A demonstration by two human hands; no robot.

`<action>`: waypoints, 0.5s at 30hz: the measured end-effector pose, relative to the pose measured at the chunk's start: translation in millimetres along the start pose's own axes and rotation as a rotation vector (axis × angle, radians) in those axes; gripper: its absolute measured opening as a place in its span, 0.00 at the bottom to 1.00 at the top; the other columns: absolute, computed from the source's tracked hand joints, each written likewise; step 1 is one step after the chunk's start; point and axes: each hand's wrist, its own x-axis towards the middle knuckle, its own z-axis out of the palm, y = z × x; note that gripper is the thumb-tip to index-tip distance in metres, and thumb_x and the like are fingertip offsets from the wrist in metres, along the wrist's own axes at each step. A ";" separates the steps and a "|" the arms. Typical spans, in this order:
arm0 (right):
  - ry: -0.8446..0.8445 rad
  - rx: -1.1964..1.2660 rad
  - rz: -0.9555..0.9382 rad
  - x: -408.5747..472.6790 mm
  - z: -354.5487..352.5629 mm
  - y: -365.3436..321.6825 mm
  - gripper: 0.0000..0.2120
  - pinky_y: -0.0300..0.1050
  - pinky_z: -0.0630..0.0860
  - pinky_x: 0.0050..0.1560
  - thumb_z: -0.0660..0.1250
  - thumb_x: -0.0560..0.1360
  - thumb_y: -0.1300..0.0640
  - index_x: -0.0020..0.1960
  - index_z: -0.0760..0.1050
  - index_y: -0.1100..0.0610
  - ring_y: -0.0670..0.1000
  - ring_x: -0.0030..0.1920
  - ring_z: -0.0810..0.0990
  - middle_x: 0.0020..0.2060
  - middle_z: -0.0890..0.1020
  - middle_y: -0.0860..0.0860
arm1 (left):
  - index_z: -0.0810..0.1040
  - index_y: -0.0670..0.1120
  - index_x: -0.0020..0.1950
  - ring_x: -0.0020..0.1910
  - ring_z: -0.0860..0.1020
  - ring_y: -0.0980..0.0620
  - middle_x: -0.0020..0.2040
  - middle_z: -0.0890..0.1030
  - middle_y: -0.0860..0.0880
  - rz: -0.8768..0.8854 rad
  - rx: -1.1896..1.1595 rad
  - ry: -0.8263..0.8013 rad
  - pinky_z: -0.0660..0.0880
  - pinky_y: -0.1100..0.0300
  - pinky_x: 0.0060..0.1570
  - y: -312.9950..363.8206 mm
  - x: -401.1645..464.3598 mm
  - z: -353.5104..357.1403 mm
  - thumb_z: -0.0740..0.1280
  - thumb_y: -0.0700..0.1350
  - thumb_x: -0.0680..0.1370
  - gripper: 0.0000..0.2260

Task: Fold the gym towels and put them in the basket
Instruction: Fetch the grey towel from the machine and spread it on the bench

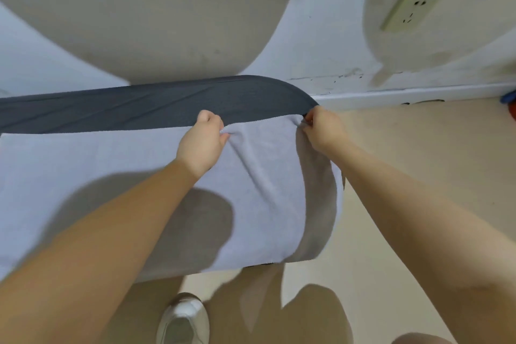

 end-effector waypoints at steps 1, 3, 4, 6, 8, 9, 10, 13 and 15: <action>-0.009 -0.008 -0.022 3.1 -3.4 1.4 0.07 0.47 0.70 0.42 0.57 0.77 0.60 0.50 0.72 0.62 0.60 0.46 0.75 0.44 0.77 0.59 | 0.70 0.38 0.54 0.40 0.70 0.44 0.59 0.68 0.42 -0.010 0.017 0.005 0.69 0.55 0.40 0.9 1.7 -0.5 0.58 0.44 0.80 0.10; 0.059 0.033 -0.037 9.7 -10.6 6.4 0.10 0.48 0.72 0.47 0.55 0.76 0.64 0.53 0.73 0.62 0.61 0.50 0.76 0.51 0.78 0.60 | 0.71 0.37 0.51 0.40 0.70 0.44 0.58 0.68 0.41 -0.036 -0.025 0.042 0.69 0.54 0.42 4.9 5.1 -2.4 0.58 0.43 0.80 0.09; 0.114 0.090 -0.024 11.6 -13.9 9.3 0.11 0.48 0.71 0.48 0.55 0.76 0.64 0.55 0.73 0.61 0.60 0.52 0.75 0.53 0.78 0.60 | 0.71 0.37 0.51 0.42 0.71 0.43 0.58 0.68 0.41 -0.057 -0.069 0.078 0.69 0.53 0.45 8.1 6.7 -3.5 0.58 0.42 0.80 0.08; 0.184 0.211 0.011 12.6 -14.8 16.2 0.12 0.48 0.70 0.48 0.56 0.77 0.63 0.59 0.70 0.59 0.60 0.53 0.75 0.55 0.77 0.59 | 0.70 0.37 0.56 0.49 0.73 0.41 0.62 0.67 0.41 -0.097 -0.182 0.151 0.68 0.55 0.50 13.8 10.0 -2.7 0.58 0.39 0.80 0.08; 0.168 0.258 0.025 7.0 -12.8 24.0 0.18 0.49 0.69 0.53 0.60 0.77 0.59 0.66 0.65 0.57 0.58 0.60 0.72 0.60 0.74 0.58 | 0.64 0.38 0.66 0.59 0.71 0.42 0.70 0.60 0.42 -0.111 -0.233 0.151 0.66 0.56 0.58 21.2 7.4 0.5 0.59 0.38 0.79 0.16; 0.157 0.259 0.035 3.4 -11.3 30.1 0.21 0.49 0.68 0.57 0.62 0.77 0.57 0.68 0.63 0.57 0.58 0.63 0.70 0.63 0.72 0.58 | 0.61 0.39 0.69 0.63 0.69 0.42 0.73 0.56 0.42 -0.096 -0.211 0.138 0.65 0.54 0.62 24.7 4.9 4.3 0.60 0.39 0.78 0.20; 0.142 0.277 0.071 -2.0 -11.3 36.7 0.23 0.50 0.68 0.60 0.63 0.76 0.55 0.69 0.63 0.58 0.58 0.65 0.69 0.64 0.71 0.58 | 0.61 0.39 0.70 0.65 0.68 0.41 0.74 0.54 0.42 -0.057 -0.164 0.127 0.65 0.52 0.65 29.2 1.2 8.7 0.62 0.39 0.77 0.22; 0.050 0.431 0.245 -15.4 -13.7 59.7 0.18 0.52 0.72 0.58 0.63 0.76 0.52 0.62 0.69 0.60 0.58 0.57 0.75 0.57 0.76 0.58 | 0.72 0.40 0.62 0.60 0.72 0.39 0.65 0.68 0.40 0.157 -0.053 0.076 0.69 0.48 0.60 56.0 -16.4 20.5 0.60 0.42 0.75 0.16; -0.069 0.610 0.339 -31.8 -16.2 69.3 0.09 0.52 0.75 0.49 0.64 0.75 0.53 0.48 0.71 0.59 0.59 0.44 0.76 0.46 0.76 0.59 | 0.77 0.41 0.53 0.50 0.77 0.39 0.54 0.75 0.41 0.314 -0.040 0.013 0.74 0.48 0.49 79.3 -30.5 30.2 0.55 0.46 0.74 0.16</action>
